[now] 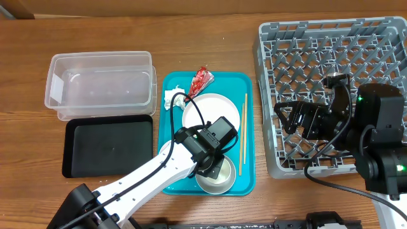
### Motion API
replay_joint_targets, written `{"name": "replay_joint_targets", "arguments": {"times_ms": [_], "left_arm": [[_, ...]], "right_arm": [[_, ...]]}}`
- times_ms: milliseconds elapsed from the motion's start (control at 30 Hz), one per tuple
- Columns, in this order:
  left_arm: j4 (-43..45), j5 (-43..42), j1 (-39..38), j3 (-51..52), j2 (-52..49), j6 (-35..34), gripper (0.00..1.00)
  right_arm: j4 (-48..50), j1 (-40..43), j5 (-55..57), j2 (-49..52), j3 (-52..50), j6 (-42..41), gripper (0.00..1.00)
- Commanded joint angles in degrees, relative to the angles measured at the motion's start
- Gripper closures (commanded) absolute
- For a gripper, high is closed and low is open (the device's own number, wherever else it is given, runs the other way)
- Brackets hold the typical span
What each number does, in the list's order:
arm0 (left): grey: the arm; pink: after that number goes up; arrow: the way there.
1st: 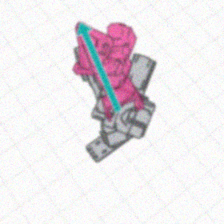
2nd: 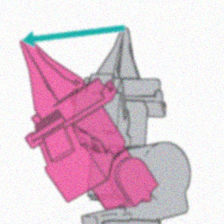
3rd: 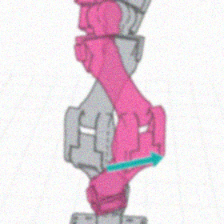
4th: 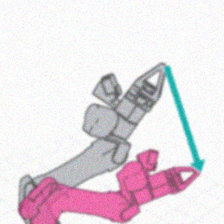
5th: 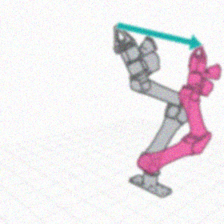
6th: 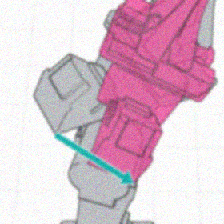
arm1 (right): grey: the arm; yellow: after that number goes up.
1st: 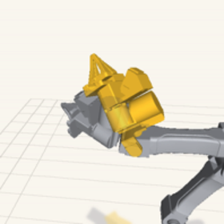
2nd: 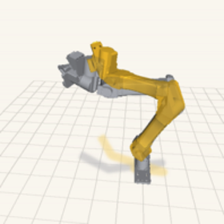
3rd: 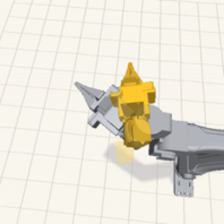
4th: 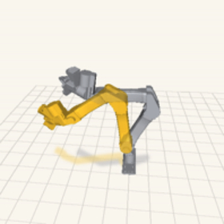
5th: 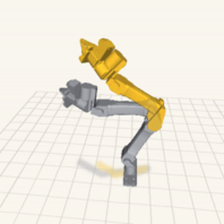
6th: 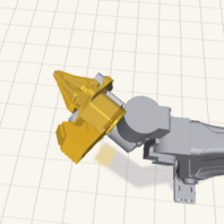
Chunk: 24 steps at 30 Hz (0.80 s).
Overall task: Sort waste into correct bins and load items into the dishwasher
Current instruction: 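Reach the left gripper down and grasp the small white cup, then lift the white cup with the left gripper toward the right gripper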
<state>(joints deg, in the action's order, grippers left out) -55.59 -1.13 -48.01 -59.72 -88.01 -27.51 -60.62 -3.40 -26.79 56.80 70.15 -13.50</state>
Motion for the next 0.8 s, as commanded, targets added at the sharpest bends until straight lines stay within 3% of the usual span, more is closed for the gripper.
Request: {"name": "replay_joint_targets", "arguments": {"times_ms": [0, 233, 400, 500, 633, 767], "left_arm": [[-2.3, -2.3, 0.9, -3.6, 0.4, -0.3, 0.96], [-11.3, -4.5, 7.3, -14.8, 3.7, 2.3, 0.96], [-11.1, -15.1, 16.9, -20.1, 7.7, 6.4, 0.96], [-8.3, -30.1, 24.8, -20.9, 9.4, 10.4, 0.96], [-4.4, -56.4, 34.1, -20.8, 9.3, 15.6, 0.96], [0.8, -74.9, 38.6, -20.8, 9.1, 16.8, 0.96]], "right_arm": [[0.2, 0.1, -0.3, -0.4, 1.4, -0.3, 0.0], [0.2, 0.1, -0.3, -0.4, 1.4, -0.3, 0.0], [0.3, 0.1, -0.4, -0.4, 1.4, -0.3, 0.0], [0.9, 0.1, -5.0, -0.4, 1.4, 0.3, 0.0], [5.2, 0.1, -24.0, -0.4, 1.4, 8.6, 0.03], [12.1, -0.4, -36.7, -0.1, 1.3, 9.4, 0.03]]}}
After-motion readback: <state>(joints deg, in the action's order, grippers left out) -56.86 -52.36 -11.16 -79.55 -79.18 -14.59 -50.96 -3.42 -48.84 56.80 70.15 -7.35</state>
